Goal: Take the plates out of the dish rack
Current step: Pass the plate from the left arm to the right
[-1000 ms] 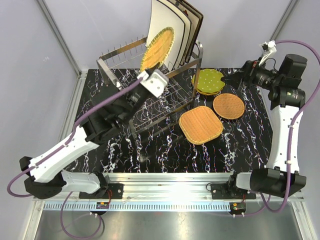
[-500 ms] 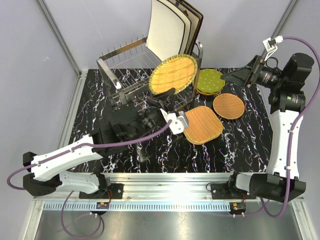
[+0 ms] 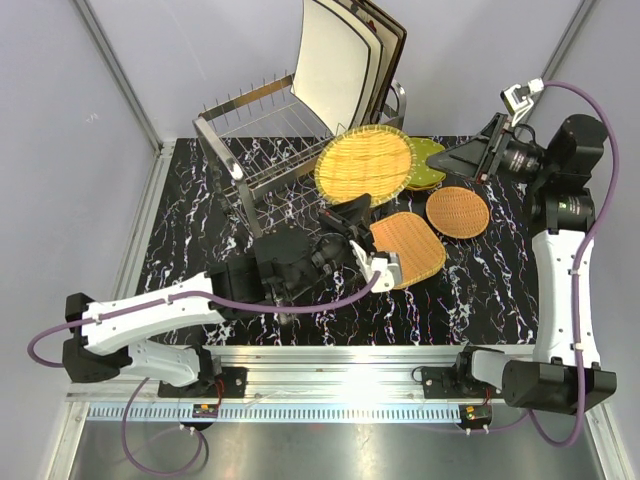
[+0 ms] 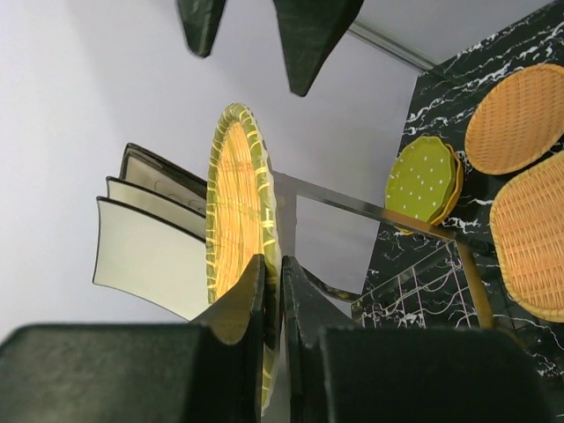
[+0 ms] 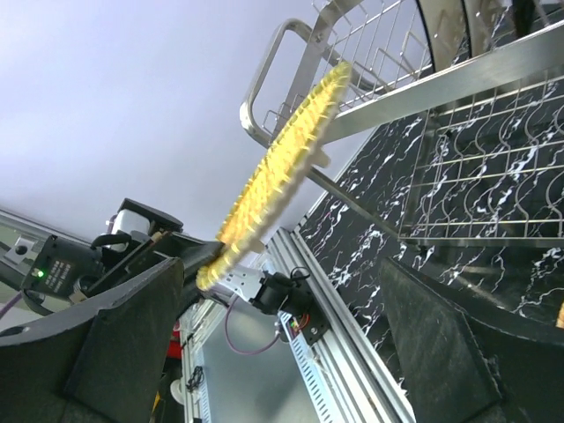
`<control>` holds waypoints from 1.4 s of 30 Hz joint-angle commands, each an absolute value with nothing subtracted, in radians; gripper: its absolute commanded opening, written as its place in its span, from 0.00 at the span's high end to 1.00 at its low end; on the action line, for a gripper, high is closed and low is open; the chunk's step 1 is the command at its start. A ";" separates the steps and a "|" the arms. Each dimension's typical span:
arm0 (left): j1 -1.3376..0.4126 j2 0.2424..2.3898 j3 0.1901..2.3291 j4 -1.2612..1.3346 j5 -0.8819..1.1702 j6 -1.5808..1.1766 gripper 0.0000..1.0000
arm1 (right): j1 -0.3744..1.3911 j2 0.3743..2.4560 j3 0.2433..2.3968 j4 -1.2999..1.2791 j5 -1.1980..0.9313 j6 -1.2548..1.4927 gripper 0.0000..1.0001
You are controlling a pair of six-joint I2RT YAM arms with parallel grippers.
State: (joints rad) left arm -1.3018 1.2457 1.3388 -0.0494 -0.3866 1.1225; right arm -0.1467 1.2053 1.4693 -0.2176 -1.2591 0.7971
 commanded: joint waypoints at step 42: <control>-1.388 1.258 1.230 0.236 -0.476 1.033 0.15 | -0.107 1.135 1.264 -0.281 -1.137 0.795 1.00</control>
